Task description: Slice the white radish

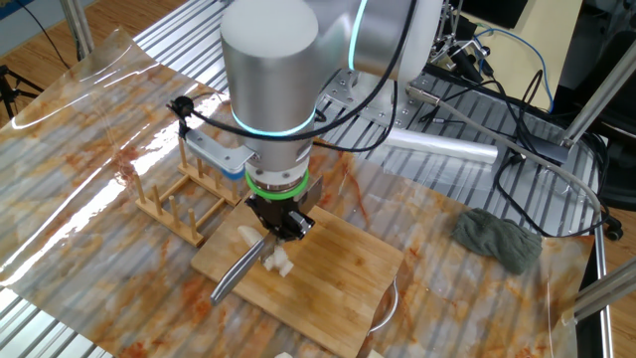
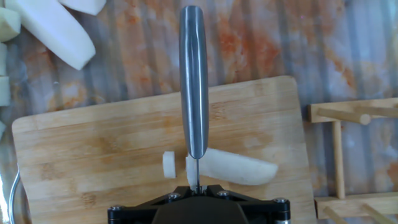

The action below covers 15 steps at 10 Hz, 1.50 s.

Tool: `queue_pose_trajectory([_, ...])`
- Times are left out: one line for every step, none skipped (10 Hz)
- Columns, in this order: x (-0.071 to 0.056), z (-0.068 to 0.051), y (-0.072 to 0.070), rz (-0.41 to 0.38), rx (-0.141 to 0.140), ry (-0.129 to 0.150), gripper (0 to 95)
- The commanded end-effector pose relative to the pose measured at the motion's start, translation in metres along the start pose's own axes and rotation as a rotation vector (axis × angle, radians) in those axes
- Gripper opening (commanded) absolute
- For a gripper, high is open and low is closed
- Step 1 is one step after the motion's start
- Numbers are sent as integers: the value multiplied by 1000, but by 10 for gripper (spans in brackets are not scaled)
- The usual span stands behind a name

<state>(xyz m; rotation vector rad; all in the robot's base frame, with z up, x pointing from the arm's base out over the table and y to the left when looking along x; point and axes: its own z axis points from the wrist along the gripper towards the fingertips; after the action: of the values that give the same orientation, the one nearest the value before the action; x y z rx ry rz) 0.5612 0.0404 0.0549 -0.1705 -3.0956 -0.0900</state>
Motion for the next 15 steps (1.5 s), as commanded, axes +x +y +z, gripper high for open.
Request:
queue_pose_trajectory([-1,4,1,6,1,7,0])
queue_pose_trajectory([-1,4,1,8,1,9,0])
queue_pose_trajectory([-1,7,1,10,0,4,0])
queue_pose_trajectory([-1,5,1,10,3,6,0])
queue_pose_trajectory([0,1,0,11,-3,9,0])
queue_pose_trajectory([0,1,0,11,2,6,0])
queue_pose_trajectory([0,1,0,11,3,6,0])
queue_pose_trajectory([0,0,0,11,1,8,0])
queue_pose_trajectory([1,-2,0,10,2,8,0])
queue_pose_trajectory([1,-5,-1,11,2,8,0])
queue_pose_trajectory([2,-8,-1,11,3,9,0])
queue_pose_trajectory([3,-12,-1,10,5,10,0])
queue_pose_trajectory([3,-11,-1,10,2,16,0])
queue_pose_trajectory([2,-3,0,11,-1,16,0])
queue_pose_trajectory([0,9,2,11,-3,10,0])
